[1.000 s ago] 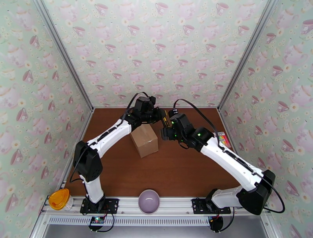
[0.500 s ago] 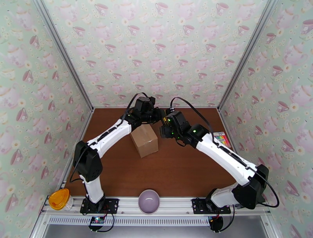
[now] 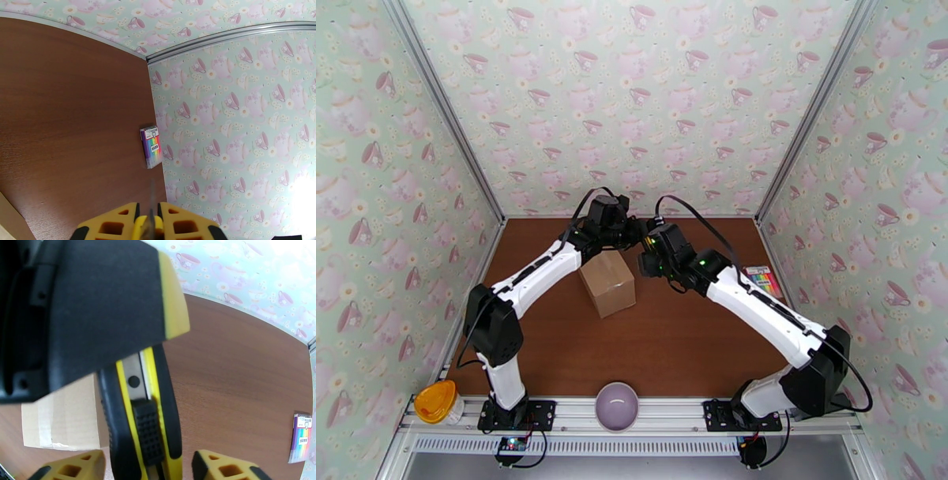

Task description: Unpack the express box

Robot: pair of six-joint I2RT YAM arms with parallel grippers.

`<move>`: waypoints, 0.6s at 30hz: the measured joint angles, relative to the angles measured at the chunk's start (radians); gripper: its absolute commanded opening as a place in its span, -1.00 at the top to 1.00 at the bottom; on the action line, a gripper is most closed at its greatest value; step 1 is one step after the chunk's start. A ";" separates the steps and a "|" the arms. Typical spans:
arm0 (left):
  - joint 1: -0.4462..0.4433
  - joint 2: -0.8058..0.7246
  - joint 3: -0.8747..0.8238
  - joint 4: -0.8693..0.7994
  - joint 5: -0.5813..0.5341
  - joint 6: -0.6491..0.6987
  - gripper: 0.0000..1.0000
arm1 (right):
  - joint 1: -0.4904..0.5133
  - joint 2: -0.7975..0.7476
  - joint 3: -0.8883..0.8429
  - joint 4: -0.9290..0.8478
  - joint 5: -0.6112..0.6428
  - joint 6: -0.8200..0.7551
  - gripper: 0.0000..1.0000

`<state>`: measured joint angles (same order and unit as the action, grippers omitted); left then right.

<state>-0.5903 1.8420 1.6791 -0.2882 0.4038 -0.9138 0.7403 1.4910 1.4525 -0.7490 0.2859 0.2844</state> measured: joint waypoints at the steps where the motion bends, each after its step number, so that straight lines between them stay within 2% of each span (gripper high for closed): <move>1: 0.000 0.000 0.000 0.000 0.000 0.000 1.00 | 0.000 0.001 0.000 0.002 0.000 -0.001 -0.11; 8: 0.000 0.000 0.000 0.000 0.004 -0.004 1.00 | 0.000 0.006 0.000 0.013 0.010 -0.002 0.01; 18: 0.000 0.000 0.000 0.001 0.007 -0.010 1.00 | 0.000 0.013 0.000 0.014 0.022 -0.002 0.05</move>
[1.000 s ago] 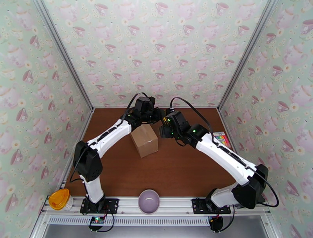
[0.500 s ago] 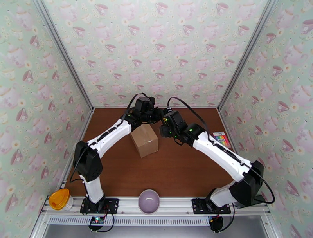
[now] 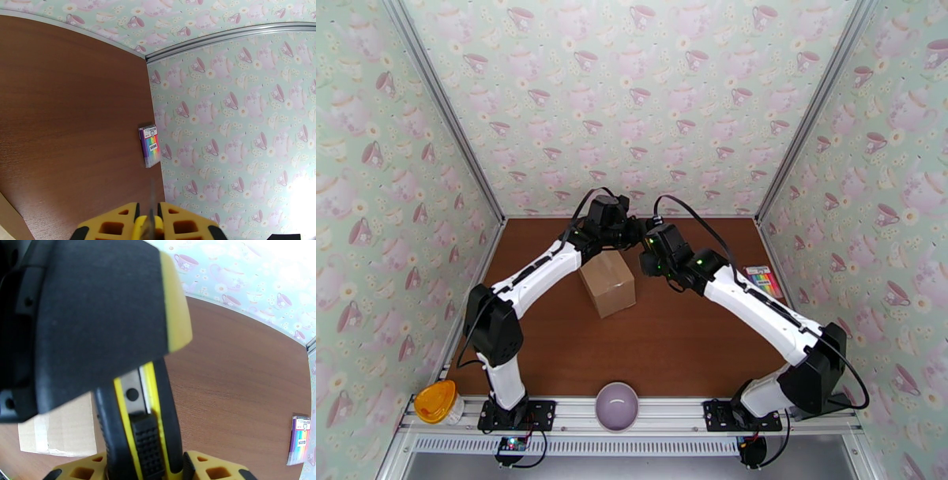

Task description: Unpack the express box

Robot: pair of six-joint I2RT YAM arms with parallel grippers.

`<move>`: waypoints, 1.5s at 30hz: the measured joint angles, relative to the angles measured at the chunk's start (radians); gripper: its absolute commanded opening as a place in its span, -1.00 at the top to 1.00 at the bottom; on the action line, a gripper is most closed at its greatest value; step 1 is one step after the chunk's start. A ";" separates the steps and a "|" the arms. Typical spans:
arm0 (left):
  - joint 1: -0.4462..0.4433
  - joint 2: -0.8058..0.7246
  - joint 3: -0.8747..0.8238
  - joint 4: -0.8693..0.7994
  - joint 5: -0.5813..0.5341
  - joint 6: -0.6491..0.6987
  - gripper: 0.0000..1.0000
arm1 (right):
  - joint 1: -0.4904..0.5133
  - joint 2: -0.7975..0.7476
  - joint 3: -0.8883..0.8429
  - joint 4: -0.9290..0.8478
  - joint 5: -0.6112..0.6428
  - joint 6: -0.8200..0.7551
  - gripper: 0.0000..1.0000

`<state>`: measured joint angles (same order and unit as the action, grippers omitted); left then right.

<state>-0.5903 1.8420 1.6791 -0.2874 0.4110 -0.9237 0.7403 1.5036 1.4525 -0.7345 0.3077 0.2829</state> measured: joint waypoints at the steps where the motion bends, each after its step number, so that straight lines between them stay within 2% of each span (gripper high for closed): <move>1: 0.000 0.000 0.000 0.000 0.000 -0.002 1.00 | 0.000 0.001 0.000 0.000 0.000 0.000 0.06; 4: 0.000 0.000 0.000 0.000 0.000 -0.004 1.00 | 0.000 0.005 0.000 0.001 0.001 -0.006 0.18; 7: 0.000 0.000 0.000 -0.002 0.002 -0.003 1.00 | 0.000 0.005 0.000 0.000 0.006 -0.021 0.41; 12: 0.000 0.000 0.000 -0.001 0.002 -0.003 1.00 | 0.000 0.005 0.000 0.000 0.007 -0.026 0.56; 16: 0.004 0.000 0.000 -0.001 0.002 -0.003 1.00 | 0.000 0.005 0.000 0.000 0.008 -0.026 0.89; 18: 0.008 0.000 0.000 -0.001 0.002 -0.004 1.00 | 0.000 0.005 0.000 0.000 0.010 -0.026 0.97; 21: 0.010 0.000 -0.001 -0.001 0.002 -0.004 0.84 | 0.000 0.005 0.000 0.000 0.011 -0.026 1.00; 23: 0.011 0.000 -0.001 -0.001 0.003 -0.005 0.60 | 0.001 0.005 0.000 0.000 0.012 -0.026 1.00; 25: 0.011 0.000 -0.001 -0.001 0.003 -0.005 0.53 | 0.001 0.005 0.000 0.000 0.013 -0.026 1.00; 29: 0.016 -0.001 -0.001 0.008 0.002 -0.019 0.23 | 0.003 0.005 0.000 -0.013 0.021 -0.020 1.00; 39: 0.040 -0.007 -0.003 0.022 -0.001 -0.019 -0.05 | 0.003 0.005 0.000 -0.058 0.031 0.002 1.00; 45: 0.060 -0.080 -0.087 0.021 -0.001 -0.019 -0.08 | 0.003 0.005 0.003 -0.096 0.068 0.028 1.00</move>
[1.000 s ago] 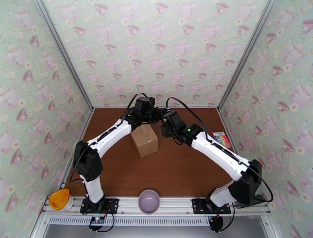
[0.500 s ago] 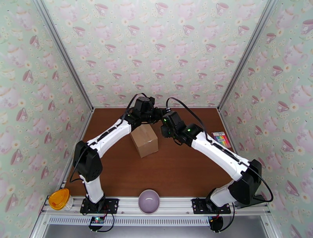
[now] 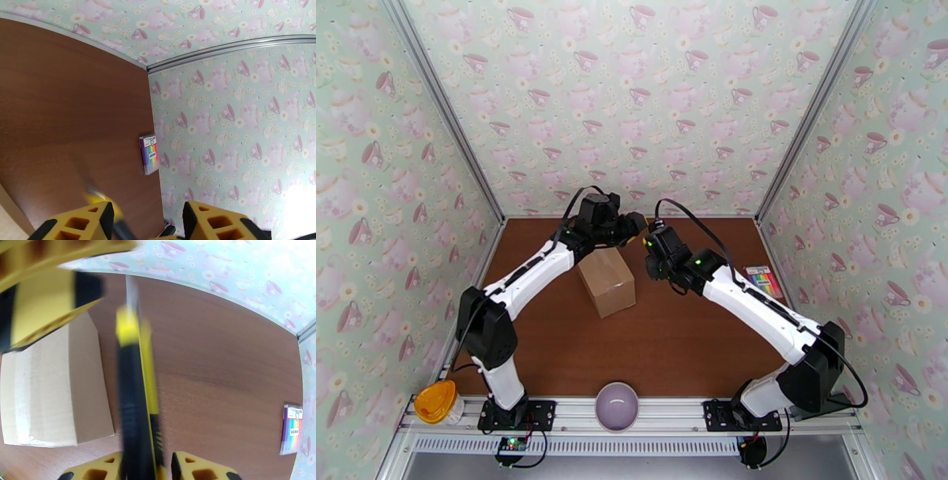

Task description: Unpack the express box

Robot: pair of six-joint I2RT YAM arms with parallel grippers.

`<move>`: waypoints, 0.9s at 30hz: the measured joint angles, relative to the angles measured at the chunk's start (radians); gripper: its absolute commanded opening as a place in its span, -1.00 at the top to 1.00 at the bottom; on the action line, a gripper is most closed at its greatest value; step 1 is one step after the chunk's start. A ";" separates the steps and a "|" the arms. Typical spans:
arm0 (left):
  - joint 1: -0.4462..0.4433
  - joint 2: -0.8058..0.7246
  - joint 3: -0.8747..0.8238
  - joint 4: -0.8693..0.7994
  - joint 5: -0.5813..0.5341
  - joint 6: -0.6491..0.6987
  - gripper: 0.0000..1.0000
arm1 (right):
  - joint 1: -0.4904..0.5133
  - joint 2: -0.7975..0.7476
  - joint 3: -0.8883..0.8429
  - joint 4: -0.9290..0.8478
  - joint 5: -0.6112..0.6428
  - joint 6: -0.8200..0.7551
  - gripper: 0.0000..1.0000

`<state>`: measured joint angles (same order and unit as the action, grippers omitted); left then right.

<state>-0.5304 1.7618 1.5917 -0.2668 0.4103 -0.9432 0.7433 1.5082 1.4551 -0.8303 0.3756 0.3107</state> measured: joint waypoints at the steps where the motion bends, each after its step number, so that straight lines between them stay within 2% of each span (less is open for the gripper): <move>1: 0.006 -0.021 -0.023 0.001 0.000 0.000 -0.08 | 0.000 0.000 0.000 -0.007 0.007 0.006 1.00; 12: 0.076 -0.198 -0.206 -0.014 -0.053 0.042 -0.07 | 0.000 -0.005 -0.051 -0.016 0.014 0.043 1.00; 16: 0.076 -0.217 -0.255 -0.010 -0.056 0.066 -0.06 | -0.014 -0.010 -0.136 0.010 0.014 0.063 0.60; 18: 0.076 -0.225 -0.275 -0.009 -0.057 0.079 -0.06 | -0.022 -0.013 -0.189 0.025 0.014 0.079 0.10; 21: 0.076 -0.231 -0.283 -0.009 -0.057 0.092 -0.05 | -0.032 -0.014 -0.274 0.056 0.014 0.098 -0.20; 24: 0.080 -0.241 -0.283 -0.006 -0.057 0.106 -0.04 | -0.037 -0.013 -0.343 0.081 0.014 0.114 -0.28; 27: 0.085 -0.250 -0.283 -0.005 -0.056 0.114 -0.03 | -0.037 0.003 -0.381 0.110 0.014 0.130 -0.26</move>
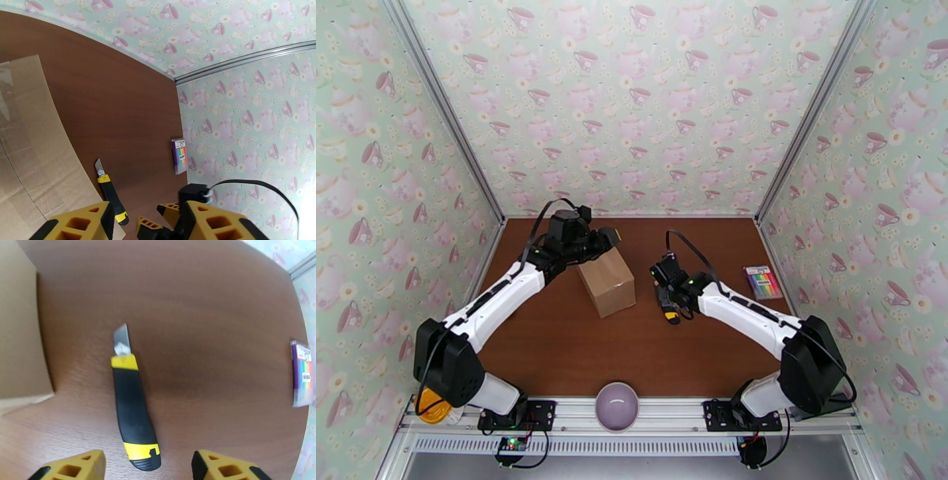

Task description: Unpack the express box

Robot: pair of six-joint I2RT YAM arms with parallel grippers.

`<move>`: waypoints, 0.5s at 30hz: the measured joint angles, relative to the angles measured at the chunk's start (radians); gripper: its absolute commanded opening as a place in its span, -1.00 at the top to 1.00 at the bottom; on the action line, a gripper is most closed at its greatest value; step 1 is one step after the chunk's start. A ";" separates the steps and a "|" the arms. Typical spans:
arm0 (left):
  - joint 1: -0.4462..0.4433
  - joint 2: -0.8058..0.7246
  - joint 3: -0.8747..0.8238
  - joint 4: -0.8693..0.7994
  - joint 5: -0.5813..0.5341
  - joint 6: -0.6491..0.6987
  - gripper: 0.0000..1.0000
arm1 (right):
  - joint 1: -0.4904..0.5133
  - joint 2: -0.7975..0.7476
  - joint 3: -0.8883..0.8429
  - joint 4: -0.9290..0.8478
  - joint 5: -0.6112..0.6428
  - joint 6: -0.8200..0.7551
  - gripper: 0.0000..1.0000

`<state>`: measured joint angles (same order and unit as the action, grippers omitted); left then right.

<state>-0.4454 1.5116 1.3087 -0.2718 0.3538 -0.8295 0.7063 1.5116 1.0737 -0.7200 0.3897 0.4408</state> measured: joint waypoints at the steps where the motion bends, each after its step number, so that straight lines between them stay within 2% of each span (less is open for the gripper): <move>1: 0.002 -0.002 0.000 0.001 0.000 0.000 -0.02 | 0.000 0.008 -0.006 0.010 0.000 0.003 -0.24; 5: 0.006 -0.002 -0.005 0.010 0.000 0.000 -0.01 | 0.000 0.058 -0.033 0.057 -0.008 0.020 -0.17; 9: 0.006 -0.002 -0.013 0.014 0.001 0.000 0.00 | -0.010 0.108 -0.060 0.103 -0.032 0.030 -0.27; 15: 0.007 -0.002 -0.013 0.023 0.001 0.000 0.01 | -0.033 0.166 -0.078 0.155 -0.060 0.039 -0.25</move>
<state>-0.4381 1.5097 1.2957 -0.2489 0.3550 -0.8295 0.6735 1.6775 0.9955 -0.5652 0.3294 0.4793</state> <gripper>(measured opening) 0.498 0.635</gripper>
